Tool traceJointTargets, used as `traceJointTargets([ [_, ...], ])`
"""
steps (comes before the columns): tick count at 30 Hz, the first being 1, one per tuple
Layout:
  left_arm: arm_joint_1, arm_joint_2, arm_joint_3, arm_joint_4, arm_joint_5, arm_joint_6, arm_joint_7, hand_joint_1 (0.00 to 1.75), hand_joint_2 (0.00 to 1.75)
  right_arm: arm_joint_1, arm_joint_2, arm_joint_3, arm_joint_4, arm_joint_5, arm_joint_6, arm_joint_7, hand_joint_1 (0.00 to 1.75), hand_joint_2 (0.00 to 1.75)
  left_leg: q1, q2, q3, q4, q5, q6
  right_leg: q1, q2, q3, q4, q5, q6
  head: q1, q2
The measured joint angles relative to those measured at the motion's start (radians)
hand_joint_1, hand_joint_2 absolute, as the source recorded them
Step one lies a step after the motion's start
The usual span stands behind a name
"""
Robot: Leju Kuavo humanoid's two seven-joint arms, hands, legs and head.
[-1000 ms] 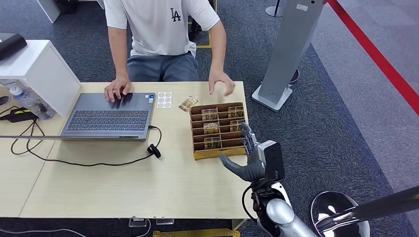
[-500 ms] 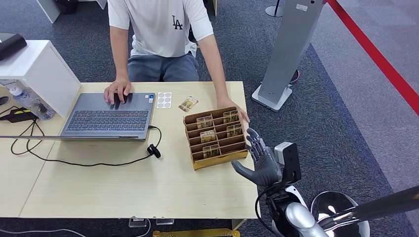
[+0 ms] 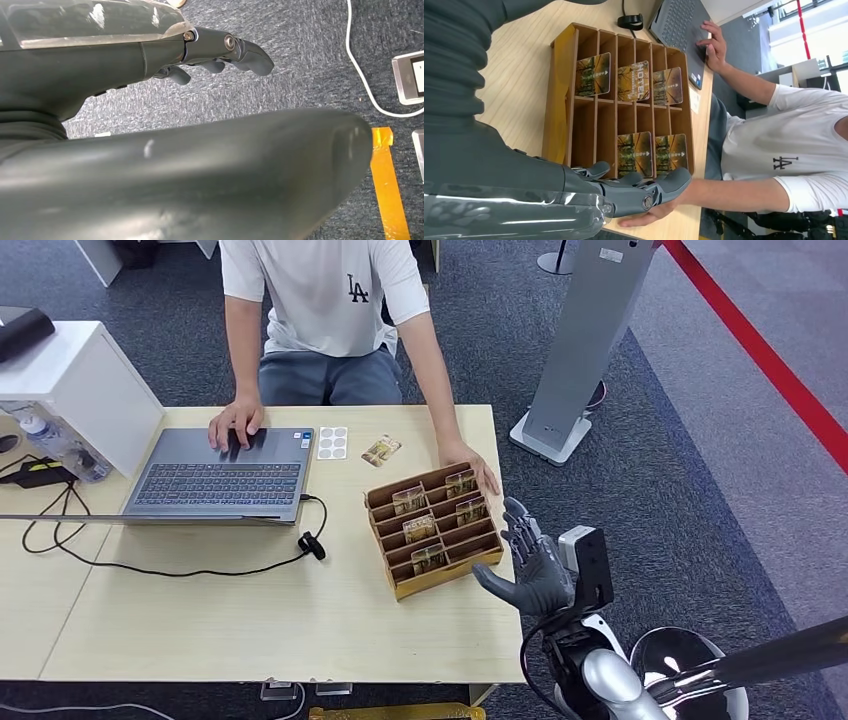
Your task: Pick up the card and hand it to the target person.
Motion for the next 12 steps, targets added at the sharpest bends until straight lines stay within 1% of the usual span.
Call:
traceJointTargets([
  [12, 0.000, 0.000, -0.005, 0.000, 0.000, 0.002, 0.002, 0.00, 0.00, 0.013, 0.000, -0.005, -0.015, 0.015, -0.001, 0.013, 0.00, 1.75, 0.000, 0.000, 0.000, 0.000, 0.000, 0.000, 0.000, 0.000, 0.000, 0.000, 0.000, 0.000, 0.000, 0.000],
])
